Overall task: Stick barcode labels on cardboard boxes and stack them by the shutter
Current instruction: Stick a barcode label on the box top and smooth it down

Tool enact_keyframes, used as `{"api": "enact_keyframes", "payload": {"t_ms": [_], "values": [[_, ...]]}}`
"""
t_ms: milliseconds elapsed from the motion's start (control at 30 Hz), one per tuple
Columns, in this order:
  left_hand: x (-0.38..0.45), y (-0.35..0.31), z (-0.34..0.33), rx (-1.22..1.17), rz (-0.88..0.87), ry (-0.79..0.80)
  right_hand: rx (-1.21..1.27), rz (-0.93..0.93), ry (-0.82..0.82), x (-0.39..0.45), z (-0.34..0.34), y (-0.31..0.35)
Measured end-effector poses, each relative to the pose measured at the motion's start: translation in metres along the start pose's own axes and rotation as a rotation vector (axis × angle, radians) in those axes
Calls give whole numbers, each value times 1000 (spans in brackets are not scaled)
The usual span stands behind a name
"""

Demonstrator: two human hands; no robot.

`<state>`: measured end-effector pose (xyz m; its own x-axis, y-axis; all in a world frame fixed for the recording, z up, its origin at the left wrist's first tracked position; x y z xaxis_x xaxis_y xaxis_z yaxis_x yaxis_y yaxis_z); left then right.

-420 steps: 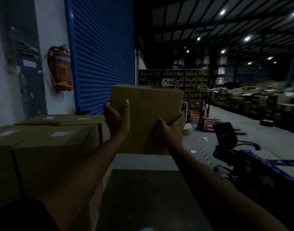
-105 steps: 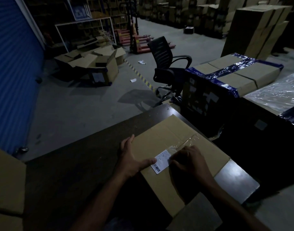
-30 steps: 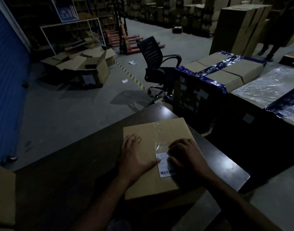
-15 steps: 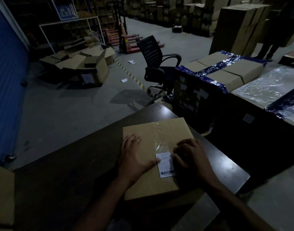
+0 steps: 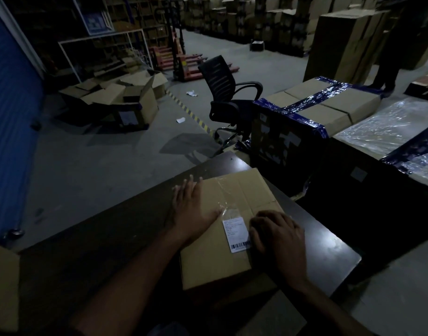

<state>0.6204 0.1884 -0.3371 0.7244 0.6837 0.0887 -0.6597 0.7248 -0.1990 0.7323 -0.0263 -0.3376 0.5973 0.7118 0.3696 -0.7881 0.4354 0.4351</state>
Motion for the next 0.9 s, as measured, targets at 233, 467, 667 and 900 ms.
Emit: {"api": "enact_keyframes", "payload": {"t_ms": [233,467,667,900], "values": [[-31,6,17,112,238,-14,122,205,141,44,1,-26],[-64,-7,7,24,294,-25,205,341,257,81,5,-28],[-66,-14,8,4,289,-64,213,223,198,65,-15,-16],[-65,-14,6,2,279,-95,130,123,194,39,-15,-1]]}}
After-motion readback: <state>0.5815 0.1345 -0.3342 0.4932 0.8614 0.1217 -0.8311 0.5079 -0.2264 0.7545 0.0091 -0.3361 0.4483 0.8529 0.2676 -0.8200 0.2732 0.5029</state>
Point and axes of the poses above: each hand's wrist, its own x-axis towards the middle knuckle, its own z-axis out of the back of the hand, y = z × x, the point moved 2 cm from there along x, towards the middle knuckle, and after that the axes turned 4 degrees about x, right-handed, at the moved point
